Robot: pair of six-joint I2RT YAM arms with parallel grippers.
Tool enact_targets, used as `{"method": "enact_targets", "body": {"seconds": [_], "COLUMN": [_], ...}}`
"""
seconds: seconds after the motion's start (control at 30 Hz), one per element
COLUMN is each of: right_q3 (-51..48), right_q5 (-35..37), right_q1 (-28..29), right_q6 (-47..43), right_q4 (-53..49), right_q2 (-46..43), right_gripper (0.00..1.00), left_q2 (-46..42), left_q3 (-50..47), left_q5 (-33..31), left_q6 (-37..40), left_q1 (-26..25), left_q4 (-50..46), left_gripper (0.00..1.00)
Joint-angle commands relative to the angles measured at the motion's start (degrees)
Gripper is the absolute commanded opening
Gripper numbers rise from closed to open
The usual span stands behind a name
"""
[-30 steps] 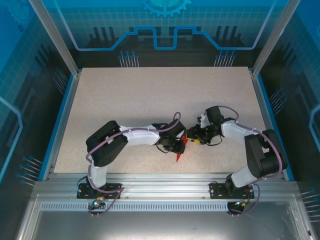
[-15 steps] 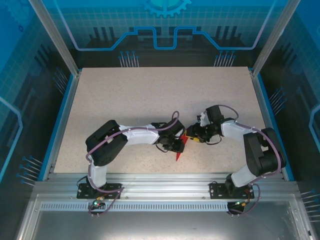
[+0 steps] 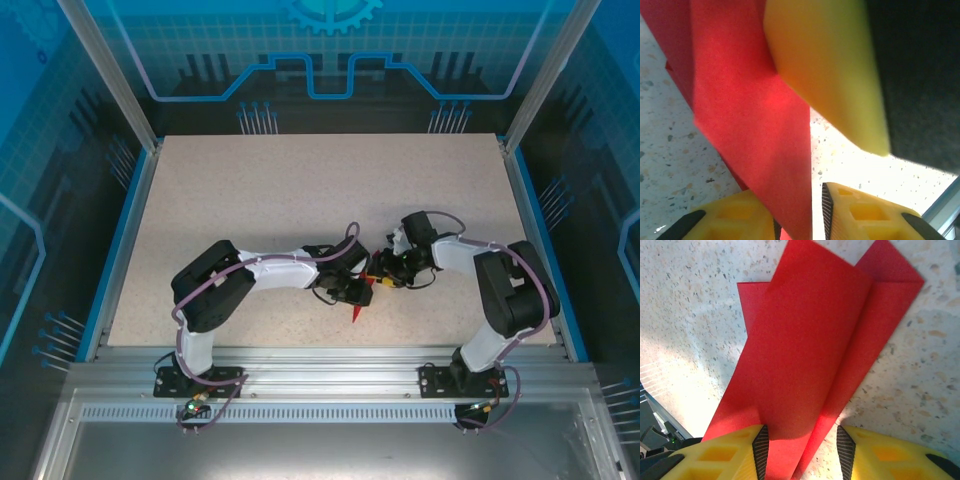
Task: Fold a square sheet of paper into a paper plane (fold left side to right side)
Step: Fold the wing for the fifth time at the center of the table.
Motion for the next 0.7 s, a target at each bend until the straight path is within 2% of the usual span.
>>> {"method": "enact_targets", "body": {"seconds": [0.0, 0.33, 0.67], "right_q3": [0.7, 0.6, 0.8], "right_q5": [2.4, 1.9, 1.6], "right_q1": [0.6, 0.6, 0.6], "right_q6": [0.4, 0.2, 0.0], "right_q4": [-2.4, -1.2, -0.9], "right_q2": [2.0, 2.8, 3.2], "right_gripper": [0.43, 0.43, 0.43], "left_q2": [-0.2, -4.2, -6.8], "left_q3": [-1.9, -4.3, -5.7], "left_q5": [1.1, 4.7, 6.2], "left_q6": [0.3, -1.5, -3.0], "left_q1": [0.3, 2.3, 4.0], "left_q4": [-0.3, 3.7, 5.5], "left_gripper": [0.35, 0.49, 0.55]}}
